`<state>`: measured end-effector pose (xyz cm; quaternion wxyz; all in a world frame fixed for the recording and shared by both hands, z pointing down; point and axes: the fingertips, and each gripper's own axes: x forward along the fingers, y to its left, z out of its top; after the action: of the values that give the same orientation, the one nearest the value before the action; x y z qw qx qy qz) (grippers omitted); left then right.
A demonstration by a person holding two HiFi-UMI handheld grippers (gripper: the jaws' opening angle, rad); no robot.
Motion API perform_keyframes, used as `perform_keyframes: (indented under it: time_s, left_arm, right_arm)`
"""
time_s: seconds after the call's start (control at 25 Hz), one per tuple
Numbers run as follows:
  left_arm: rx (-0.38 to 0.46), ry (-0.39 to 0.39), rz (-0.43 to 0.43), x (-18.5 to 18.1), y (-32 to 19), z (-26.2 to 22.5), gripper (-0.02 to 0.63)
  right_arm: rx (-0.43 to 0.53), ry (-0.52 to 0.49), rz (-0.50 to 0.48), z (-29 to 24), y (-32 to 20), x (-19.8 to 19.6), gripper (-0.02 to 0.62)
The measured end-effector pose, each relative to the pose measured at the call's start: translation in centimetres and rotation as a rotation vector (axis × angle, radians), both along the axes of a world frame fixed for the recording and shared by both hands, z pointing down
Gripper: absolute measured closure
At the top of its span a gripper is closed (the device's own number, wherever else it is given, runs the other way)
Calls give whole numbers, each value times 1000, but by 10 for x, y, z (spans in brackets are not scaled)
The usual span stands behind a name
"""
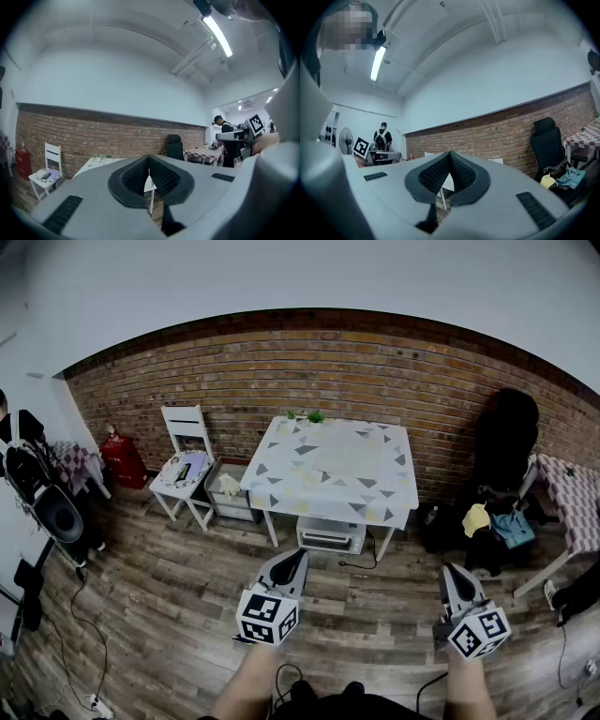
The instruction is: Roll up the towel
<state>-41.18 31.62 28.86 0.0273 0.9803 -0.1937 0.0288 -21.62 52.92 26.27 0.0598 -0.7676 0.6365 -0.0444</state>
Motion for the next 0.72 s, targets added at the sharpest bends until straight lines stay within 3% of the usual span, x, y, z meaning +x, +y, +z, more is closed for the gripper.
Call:
perform_keyframes:
  time_s: [0.44,0.72]
  left_arm:
    - [-3,-20,24,16,16,3,588]
    - [4,-46,63,45,38,7,588]
  right_arm:
    - [-8,-2,15,3,15,13,583]
    - [22,-65,8,5,37,30,583]
